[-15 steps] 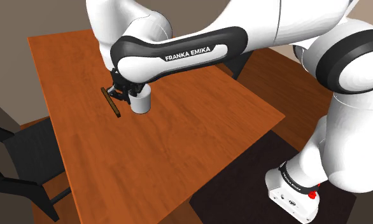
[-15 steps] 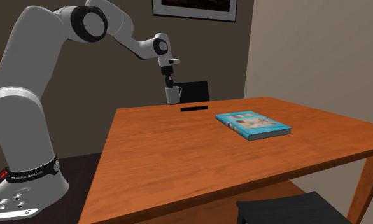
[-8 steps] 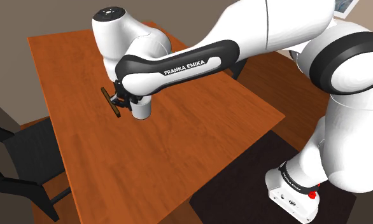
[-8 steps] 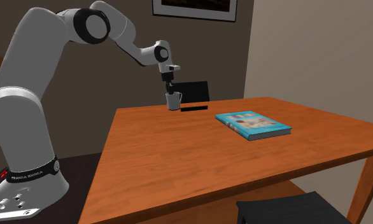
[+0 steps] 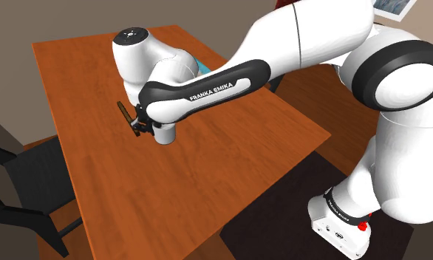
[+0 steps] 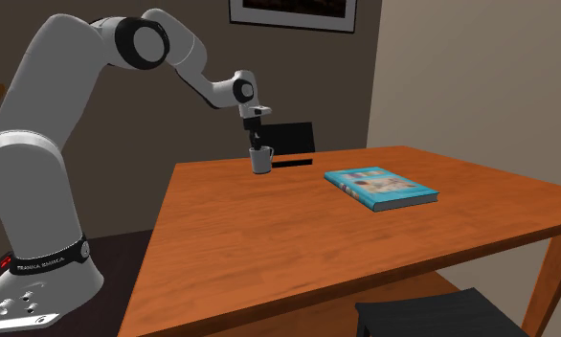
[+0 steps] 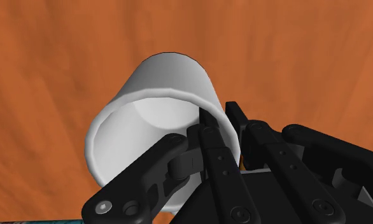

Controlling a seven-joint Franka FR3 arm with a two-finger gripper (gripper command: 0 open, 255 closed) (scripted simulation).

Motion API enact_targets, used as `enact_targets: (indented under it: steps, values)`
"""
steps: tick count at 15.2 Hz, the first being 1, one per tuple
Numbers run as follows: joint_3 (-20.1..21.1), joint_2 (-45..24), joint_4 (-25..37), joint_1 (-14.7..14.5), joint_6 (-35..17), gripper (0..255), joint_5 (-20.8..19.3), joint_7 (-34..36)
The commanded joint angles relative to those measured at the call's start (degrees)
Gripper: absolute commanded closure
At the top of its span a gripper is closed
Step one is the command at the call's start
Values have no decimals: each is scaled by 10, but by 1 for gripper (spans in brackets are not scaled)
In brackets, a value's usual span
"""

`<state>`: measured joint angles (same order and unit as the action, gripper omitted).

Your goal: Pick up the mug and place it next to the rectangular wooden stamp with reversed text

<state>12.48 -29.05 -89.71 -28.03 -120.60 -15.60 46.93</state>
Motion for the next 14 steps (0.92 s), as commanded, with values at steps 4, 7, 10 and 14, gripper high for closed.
enact_targets:
  steps: [4,7,10,14]
  values:
    - [0,0,-1,0,-2,255,0,0]
    - [0,0,-1,0,-2,0,0,0]
    - [0,0,-1,0,-2,0,0,0]
    - [5,23,21,-2,43,0,8,-5]
